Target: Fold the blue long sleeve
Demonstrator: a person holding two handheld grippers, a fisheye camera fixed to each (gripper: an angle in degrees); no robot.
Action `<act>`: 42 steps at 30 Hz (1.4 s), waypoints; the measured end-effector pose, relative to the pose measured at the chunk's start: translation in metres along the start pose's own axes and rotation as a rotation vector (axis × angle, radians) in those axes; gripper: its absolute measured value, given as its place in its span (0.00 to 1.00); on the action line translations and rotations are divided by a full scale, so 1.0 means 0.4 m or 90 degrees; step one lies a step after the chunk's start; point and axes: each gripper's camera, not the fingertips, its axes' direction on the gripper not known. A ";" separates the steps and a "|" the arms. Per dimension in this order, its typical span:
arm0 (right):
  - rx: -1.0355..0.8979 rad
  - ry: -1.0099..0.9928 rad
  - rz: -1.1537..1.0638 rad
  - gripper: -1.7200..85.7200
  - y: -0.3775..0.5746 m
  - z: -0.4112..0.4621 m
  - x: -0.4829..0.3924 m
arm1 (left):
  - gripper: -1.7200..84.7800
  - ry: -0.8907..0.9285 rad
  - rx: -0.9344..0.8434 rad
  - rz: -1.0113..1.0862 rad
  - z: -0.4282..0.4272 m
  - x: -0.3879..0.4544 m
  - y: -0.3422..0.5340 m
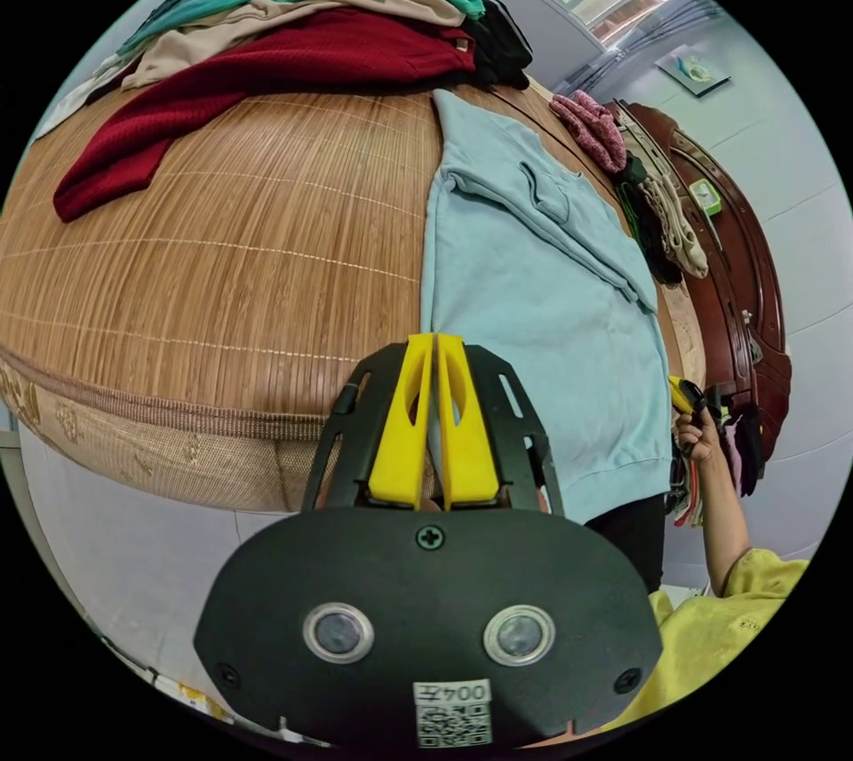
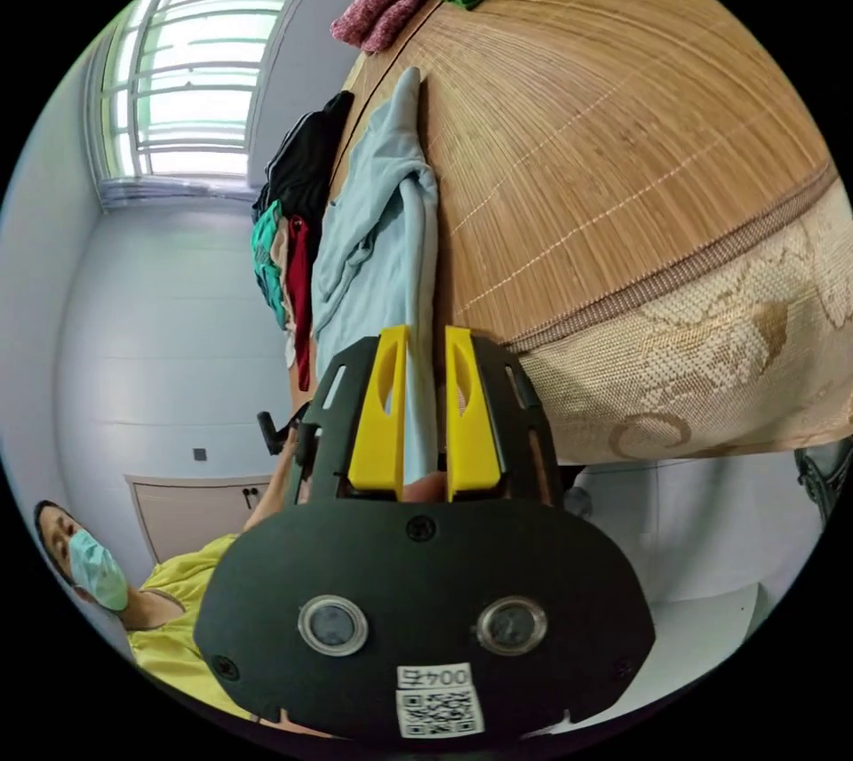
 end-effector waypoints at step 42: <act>-0.253 0.680 -0.343 0.01 0.105 1.036 -0.433 | 0.07 -0.108 -0.040 0.162 -0.066 0.322 0.135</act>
